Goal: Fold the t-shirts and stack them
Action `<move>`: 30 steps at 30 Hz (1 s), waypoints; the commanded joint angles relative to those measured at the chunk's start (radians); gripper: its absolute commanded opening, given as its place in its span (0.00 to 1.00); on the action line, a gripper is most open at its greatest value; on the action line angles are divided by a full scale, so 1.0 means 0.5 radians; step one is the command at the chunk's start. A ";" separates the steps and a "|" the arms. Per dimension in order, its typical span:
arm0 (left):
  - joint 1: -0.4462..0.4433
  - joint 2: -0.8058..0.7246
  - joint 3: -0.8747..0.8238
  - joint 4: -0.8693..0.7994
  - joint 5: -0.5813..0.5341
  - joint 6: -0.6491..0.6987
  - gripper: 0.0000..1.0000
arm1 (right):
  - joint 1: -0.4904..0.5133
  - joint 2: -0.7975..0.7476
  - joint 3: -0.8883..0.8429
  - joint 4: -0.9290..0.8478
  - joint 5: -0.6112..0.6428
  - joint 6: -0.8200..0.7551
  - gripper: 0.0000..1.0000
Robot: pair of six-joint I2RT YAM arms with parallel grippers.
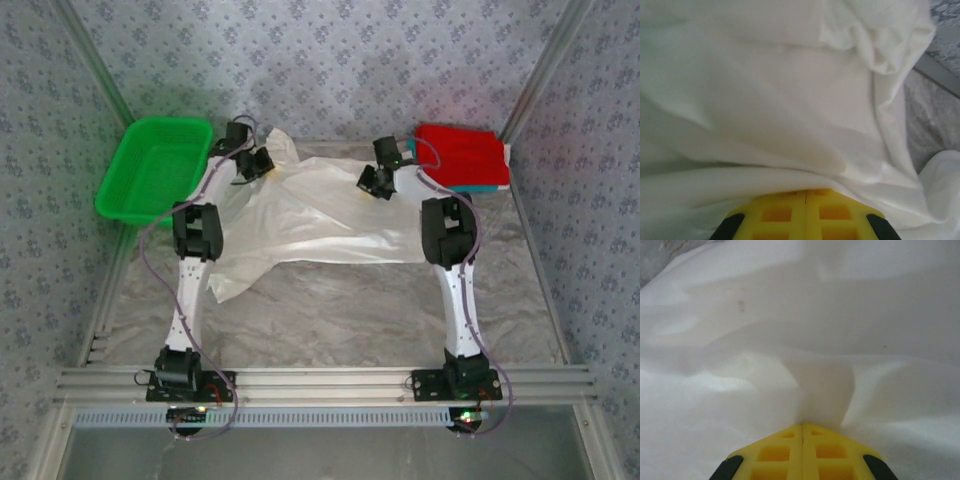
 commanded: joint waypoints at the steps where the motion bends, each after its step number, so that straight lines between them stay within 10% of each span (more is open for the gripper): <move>1: -0.018 -0.003 0.324 -0.323 0.041 0.053 0.07 | -0.009 0.069 0.093 0.028 -0.033 0.151 0.00; 8: -0.086 -0.724 -0.033 -0.430 -0.157 0.307 0.31 | -0.011 -0.158 0.248 -0.116 -0.029 -0.078 0.02; 13: -0.180 -1.844 -1.474 0.254 -0.408 0.233 0.46 | 0.004 -0.537 0.048 -0.247 -0.012 -0.344 0.28; 17: -0.265 -2.599 -2.448 0.381 -0.714 0.107 0.49 | 0.003 -1.107 -0.731 -0.026 0.116 -0.440 0.41; 22: -0.480 -3.340 -3.182 -0.226 -1.158 -0.110 0.51 | 0.034 -1.852 -1.847 0.417 0.335 -0.507 0.47; 30: -0.700 -3.884 -3.895 -0.733 -1.104 -0.660 0.55 | 0.103 -2.383 -2.704 0.789 0.295 -0.589 0.56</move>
